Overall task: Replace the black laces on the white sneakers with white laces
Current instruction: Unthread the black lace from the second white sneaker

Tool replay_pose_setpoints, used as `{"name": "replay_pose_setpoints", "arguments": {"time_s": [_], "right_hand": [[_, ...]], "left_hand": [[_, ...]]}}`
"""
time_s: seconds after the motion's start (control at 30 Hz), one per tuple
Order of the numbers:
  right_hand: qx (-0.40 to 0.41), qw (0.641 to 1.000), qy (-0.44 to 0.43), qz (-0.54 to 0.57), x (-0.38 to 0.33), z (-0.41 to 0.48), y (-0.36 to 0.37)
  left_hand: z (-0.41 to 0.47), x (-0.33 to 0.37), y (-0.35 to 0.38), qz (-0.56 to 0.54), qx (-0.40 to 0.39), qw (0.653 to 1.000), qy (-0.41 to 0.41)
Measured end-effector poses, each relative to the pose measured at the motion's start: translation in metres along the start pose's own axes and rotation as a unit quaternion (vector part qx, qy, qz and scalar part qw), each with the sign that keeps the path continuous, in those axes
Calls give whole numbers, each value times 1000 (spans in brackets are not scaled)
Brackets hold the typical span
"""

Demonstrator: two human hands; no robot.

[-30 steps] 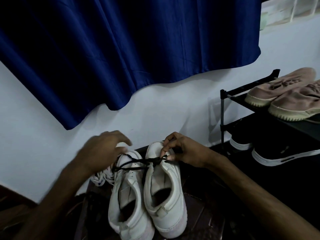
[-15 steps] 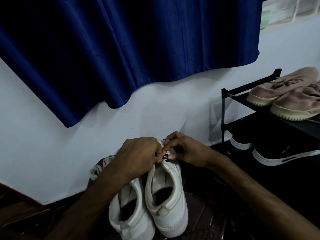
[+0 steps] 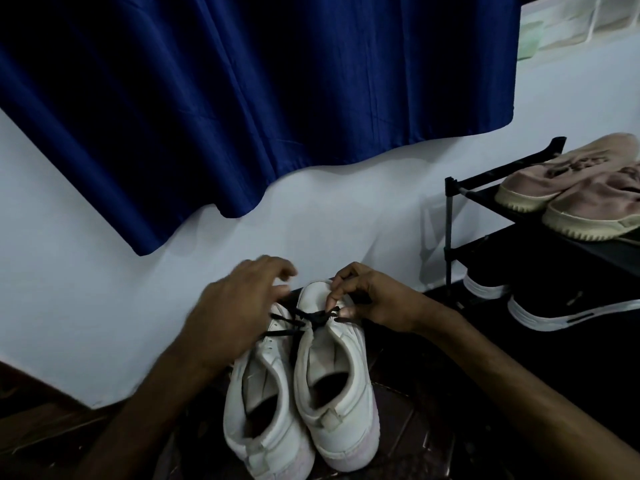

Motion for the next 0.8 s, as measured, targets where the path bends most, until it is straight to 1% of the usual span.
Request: {"name": "replay_pose_setpoints", "arguments": {"time_s": [0.07, 0.13, 0.17, 0.33, 0.37, 0.5, 0.57, 0.63, 0.73, 0.8], "right_hand": [[-2, 1000, 2, -3, 0, -1, -1], [-2, 1000, 5, 1, 0, 0, 1], [-3, 1000, 5, 2, 0, 0, 2], [-5, 1000, 0, -1, -1, 1, 0], [-2, 1000, 0, -1, 0, 1, -1], [-1, 1000, -9, 0, 2, 0, 2], [-4, 1000, -6, -4, 1, 0, 2], [-18, 1000, 0, -7, 1, 1, 2], [-33, 999, -4, -15, 1, 1, 2], [-29, 999, -2, -13, 1, 0, 2]], "left_hand": [[6, 26, 19, -8, -67, 997, 38], [6, 33, 36, 6, -123, 992, 37], [5, 32, 40, 9, -131, 991, 29], [11, 30, 39, 51, -99, 994, 13], [14, 31, 40, 73, -92, 993, 15], [10, 48, 45, 175, -64, 981, 59], [8, 44, 42, 204, -53, 974, 85], [8, 26, 26, 209, -20, 973, 92], [7, -14, -9, 166, 44, 985, 35], [0, -36, -17, 165, 55, 985, -6]]}}
Point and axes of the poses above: each hand's wrist, its own z-axis towards the middle knuckle, its own y-axis out of the palm, x = y × z, the point moved 8 cm from there along z, towards the middle knuckle, and after that the axes turned 10 degrees about -y, right-handed, at the moved point
